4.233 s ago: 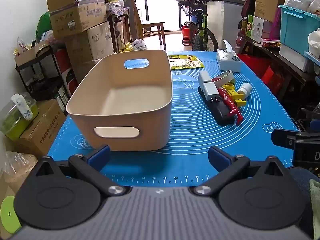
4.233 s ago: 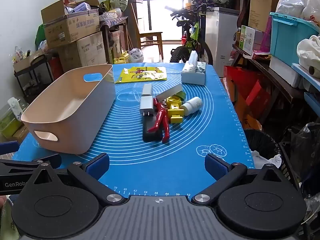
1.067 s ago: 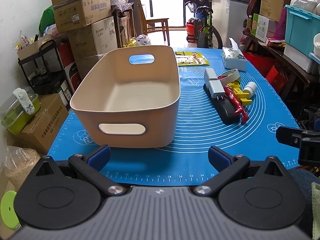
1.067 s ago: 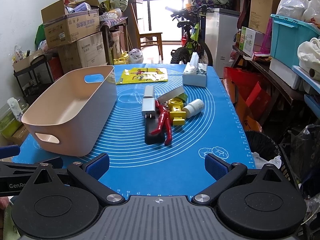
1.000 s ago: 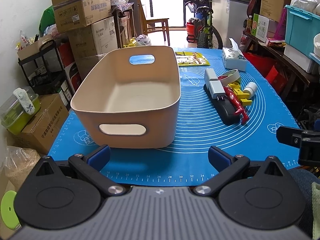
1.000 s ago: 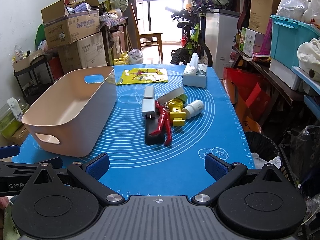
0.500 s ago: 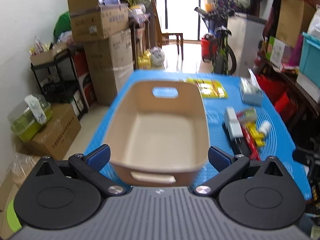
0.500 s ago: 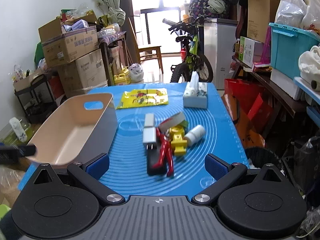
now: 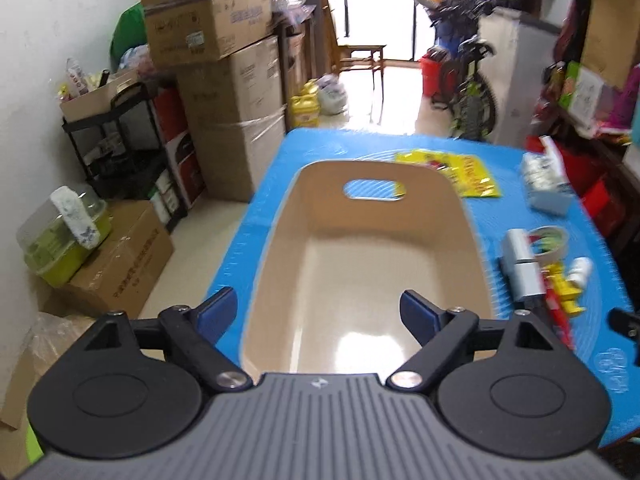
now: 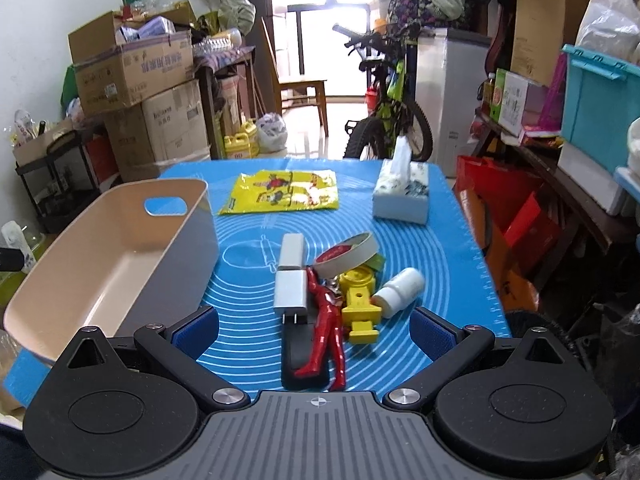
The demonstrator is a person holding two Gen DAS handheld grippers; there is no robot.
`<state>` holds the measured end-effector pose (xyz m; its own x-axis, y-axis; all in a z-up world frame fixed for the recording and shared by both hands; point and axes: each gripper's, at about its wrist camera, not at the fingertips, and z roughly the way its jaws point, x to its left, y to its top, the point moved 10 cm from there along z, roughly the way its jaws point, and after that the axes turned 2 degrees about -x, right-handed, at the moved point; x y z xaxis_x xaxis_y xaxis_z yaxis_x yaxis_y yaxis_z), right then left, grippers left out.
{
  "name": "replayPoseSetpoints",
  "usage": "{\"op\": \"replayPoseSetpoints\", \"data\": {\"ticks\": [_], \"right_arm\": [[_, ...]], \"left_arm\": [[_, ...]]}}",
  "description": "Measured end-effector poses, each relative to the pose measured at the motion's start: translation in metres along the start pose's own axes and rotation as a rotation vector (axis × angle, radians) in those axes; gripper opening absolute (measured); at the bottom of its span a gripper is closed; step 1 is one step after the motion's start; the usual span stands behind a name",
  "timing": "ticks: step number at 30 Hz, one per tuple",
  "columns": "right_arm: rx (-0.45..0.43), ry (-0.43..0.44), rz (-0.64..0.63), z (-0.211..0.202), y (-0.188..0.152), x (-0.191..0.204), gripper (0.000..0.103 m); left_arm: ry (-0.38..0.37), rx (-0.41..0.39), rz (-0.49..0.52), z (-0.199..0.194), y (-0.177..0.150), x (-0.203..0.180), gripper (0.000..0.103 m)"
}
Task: Organize rigid objects
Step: 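Move the right tool to the white charger and close on it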
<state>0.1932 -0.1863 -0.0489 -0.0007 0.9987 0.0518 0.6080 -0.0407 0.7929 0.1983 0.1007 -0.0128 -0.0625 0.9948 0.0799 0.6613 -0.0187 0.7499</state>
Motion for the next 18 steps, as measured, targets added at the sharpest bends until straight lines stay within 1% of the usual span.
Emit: {"op": "replayPoseSetpoints", "data": {"ticks": [3, 6, 11, 12, 13, 15, 17, 18], "right_arm": [[0.024, 0.0, -0.012, 0.024, -0.003, 0.005, 0.101], [0.051, 0.006, -0.031, 0.047, -0.007, 0.011, 0.101], [0.085, 0.004, -0.085, 0.082, -0.008, 0.023, 0.101], [0.089, 0.005, -0.093, 0.088, -0.007, 0.026, 0.101], [0.091, 0.007, -0.102, 0.095, -0.007, 0.028, 0.101], [0.097, 0.005, -0.116, 0.104, -0.007, 0.03, 0.101], [0.11, -0.004, -0.13, 0.117, -0.006, 0.032, 0.099], [0.113, -0.006, -0.131, 0.121, -0.006, 0.033, 0.099]], "left_arm": [[0.012, 0.007, -0.013, 0.019, -0.002, 0.015, 0.088], [0.043, 0.034, -0.034, 0.039, -0.005, 0.031, 0.088], [0.081, 0.078, -0.083, 0.061, -0.008, 0.051, 0.083], [0.085, 0.08, -0.085, 0.064, -0.009, 0.053, 0.08], [0.084, 0.084, -0.086, 0.067, -0.01, 0.055, 0.075], [0.072, 0.099, -0.089, 0.072, -0.013, 0.054, 0.068], [0.046, 0.122, -0.097, 0.077, -0.018, 0.051, 0.064], [0.028, 0.131, -0.097, 0.079, -0.019, 0.049, 0.059]]}}
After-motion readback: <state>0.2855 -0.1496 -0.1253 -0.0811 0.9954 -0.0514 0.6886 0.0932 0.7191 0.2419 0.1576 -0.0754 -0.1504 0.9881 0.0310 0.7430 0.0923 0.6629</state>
